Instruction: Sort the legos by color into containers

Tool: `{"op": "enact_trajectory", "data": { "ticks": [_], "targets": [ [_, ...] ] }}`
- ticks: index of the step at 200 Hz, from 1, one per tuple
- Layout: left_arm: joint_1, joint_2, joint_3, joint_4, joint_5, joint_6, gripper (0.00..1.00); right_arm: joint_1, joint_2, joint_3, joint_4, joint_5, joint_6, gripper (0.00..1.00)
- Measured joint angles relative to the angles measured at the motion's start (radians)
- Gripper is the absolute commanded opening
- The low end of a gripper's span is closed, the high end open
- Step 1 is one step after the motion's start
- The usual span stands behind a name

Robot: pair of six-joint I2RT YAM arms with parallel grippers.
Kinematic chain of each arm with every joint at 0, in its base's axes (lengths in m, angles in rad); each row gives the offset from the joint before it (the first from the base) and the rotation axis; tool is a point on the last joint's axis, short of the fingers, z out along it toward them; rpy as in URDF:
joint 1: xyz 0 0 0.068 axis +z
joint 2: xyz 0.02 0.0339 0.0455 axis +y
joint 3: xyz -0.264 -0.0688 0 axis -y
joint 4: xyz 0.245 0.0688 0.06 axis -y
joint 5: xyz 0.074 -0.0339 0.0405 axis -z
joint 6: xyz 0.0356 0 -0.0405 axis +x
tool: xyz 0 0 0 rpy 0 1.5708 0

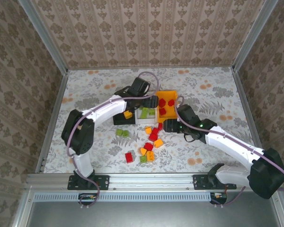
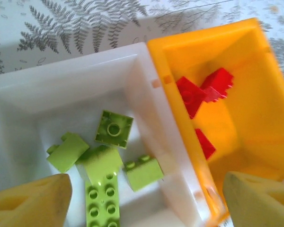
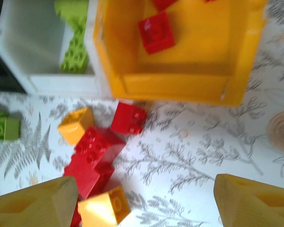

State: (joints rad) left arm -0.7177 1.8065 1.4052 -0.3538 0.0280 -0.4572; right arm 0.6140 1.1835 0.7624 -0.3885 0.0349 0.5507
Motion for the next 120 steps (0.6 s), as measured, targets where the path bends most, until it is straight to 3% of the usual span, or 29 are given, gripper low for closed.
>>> {"op": "enact_trajectory", "data": {
  "ticks": [59, 120],
  "targets": [
    [-0.109, -0.375, -0.255, 0.055, -0.002, -0.043, 1.0, 0.232, 0.107, -0.01, -0.008, -0.035, -0.076, 0.79],
    [-0.13, -0.607, -0.523, 0.021, -0.079, -0.118, 1.0, 0.253, 0.297, 0.029, 0.002, 0.055, -0.098, 0.75]
  ]
}}
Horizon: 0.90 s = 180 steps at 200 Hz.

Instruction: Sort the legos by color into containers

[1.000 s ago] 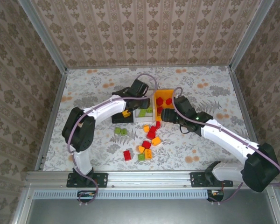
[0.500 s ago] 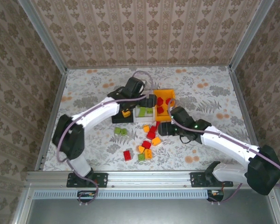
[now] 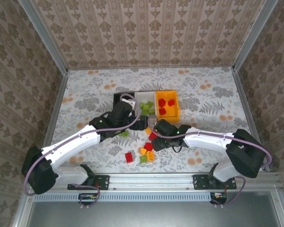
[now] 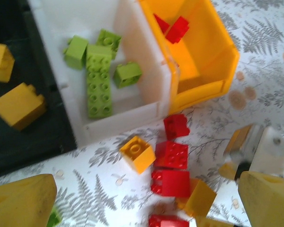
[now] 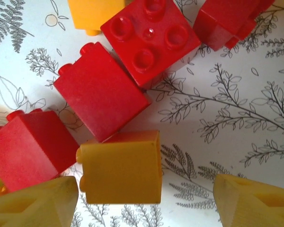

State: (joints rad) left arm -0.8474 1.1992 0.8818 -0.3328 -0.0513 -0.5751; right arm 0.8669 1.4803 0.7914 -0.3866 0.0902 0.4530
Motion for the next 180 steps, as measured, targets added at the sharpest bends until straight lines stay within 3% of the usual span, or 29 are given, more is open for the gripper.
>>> {"op": "enact_trajectory", "data": {
  "ticks": [40, 74, 112, 180],
  "targets": [
    [0.0, -0.103, -0.064, -0.039, -0.052, -0.04, 1.0, 0.0, 0.048, 0.024, 0.027, 0.008, -0.014, 0.68],
    [0.0, -0.174, -0.093, -0.072, -0.106, -0.062, 1.0, 0.0, 0.073, 0.031, 0.041, 0.007, -0.017, 0.52],
    [0.021, -0.23, -0.103, -0.099, -0.145, -0.07, 1.0, -0.001, 0.07, 0.029, 0.052, 0.007, -0.006, 0.42],
    [0.058, -0.277, -0.155, -0.118, -0.164, -0.088, 1.0, -0.042, -0.123, -0.004, -0.01, 0.007, -0.006, 0.37]
  ]
}}
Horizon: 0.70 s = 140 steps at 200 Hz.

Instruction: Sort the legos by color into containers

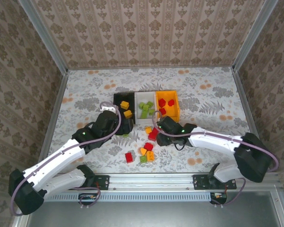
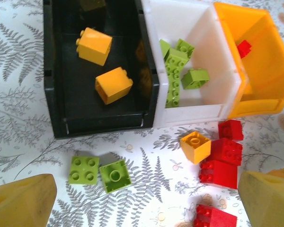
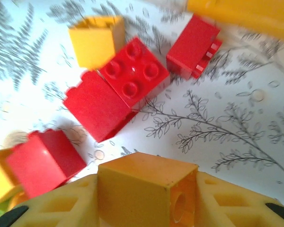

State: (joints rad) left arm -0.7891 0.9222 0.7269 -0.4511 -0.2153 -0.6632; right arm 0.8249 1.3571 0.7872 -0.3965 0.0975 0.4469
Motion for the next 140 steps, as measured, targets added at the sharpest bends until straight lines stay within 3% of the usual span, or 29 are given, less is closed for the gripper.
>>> {"op": "enact_trajectory", "data": {
  "ticks": [20, 41, 83, 140],
  "targets": [
    [0.009, -0.044, -0.037, -0.021, -0.013, -0.016, 1.0, -0.002, -0.026, 0.069, -0.023, -0.014, -0.004, 0.37],
    [0.019, -0.105, -0.082, -0.045, -0.02, -0.038, 1.0, -0.002, 0.041, 0.208, -0.023, -0.051, -0.007, 0.37],
    [0.025, -0.205, -0.141, -0.088, -0.017, -0.079, 1.0, 0.0, 0.354, 0.561, 0.022, -0.105, -0.01, 0.38],
    [0.025, -0.208, -0.18, -0.099, 0.03, -0.094, 1.0, -0.008, 0.75, 1.002, -0.002, -0.102, -0.003, 0.44]
  ]
}}
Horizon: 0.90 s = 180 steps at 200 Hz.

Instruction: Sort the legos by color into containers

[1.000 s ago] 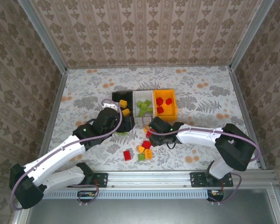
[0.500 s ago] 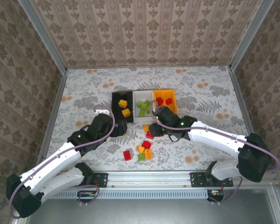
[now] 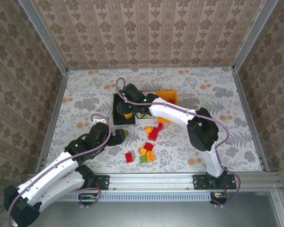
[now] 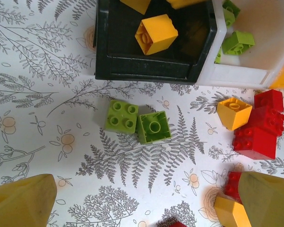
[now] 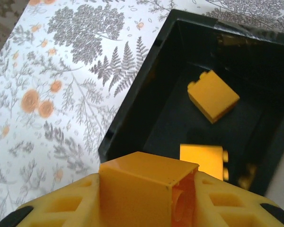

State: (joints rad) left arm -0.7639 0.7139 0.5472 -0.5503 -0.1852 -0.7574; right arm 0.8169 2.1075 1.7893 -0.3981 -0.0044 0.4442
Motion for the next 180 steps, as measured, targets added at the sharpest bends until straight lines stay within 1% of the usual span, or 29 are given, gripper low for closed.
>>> {"op": "enact_trajectory", "data": {
  "ticks": [10, 26, 36, 50, 78, 93, 118, 129, 145, 180],
  "targets": [
    [0.0, 0.007, 0.0, 0.001, 0.01, 0.0, 1.0, -0.006, 0.051, 0.061, -0.014, 0.001, 0.005, 0.5],
    [0.0, 0.027, 0.0, 0.0, 0.029, 0.001, 0.99, -0.016, 0.119, 0.151, -0.04, 0.004, 0.005, 0.64],
    [0.0, 0.043, 0.0, 0.0, 0.042, 0.002, 0.98, -0.021, 0.146, 0.19, -0.051, 0.004, 0.018, 0.69],
    [-0.001, 0.068, 0.0, 0.001, 0.064, 0.003, 0.97, -0.024, 0.158, 0.209, -0.06, 0.004, 0.022, 0.73],
    [-0.032, 0.132, 0.0, 0.005, 0.097, 0.01, 0.94, -0.035, 0.145, 0.208, -0.057, 0.014, 0.026, 0.74],
    [-0.076, 0.177, 0.0, 0.008, 0.112, 0.009, 0.93, -0.041, 0.095, 0.139, -0.042, 0.022, 0.027, 0.74],
    [-0.163, 0.271, 0.0, 0.017, 0.14, 0.009, 0.93, -0.052, -0.055, -0.041, -0.005, 0.026, 0.034, 0.75],
    [-0.192, 0.312, 0.0, 0.02, 0.156, 0.008, 0.91, -0.055, -0.127, -0.118, 0.018, 0.029, 0.034, 0.75],
    [-0.219, 0.362, 0.0, 0.026, 0.183, 0.0, 0.87, -0.058, -0.22, -0.215, 0.052, 0.035, 0.034, 0.75],
    [-0.266, 0.451, -0.011, 0.072, 0.238, -0.026, 0.82, -0.069, -0.369, -0.389, 0.105, 0.048, 0.034, 0.75]
  ]
}}
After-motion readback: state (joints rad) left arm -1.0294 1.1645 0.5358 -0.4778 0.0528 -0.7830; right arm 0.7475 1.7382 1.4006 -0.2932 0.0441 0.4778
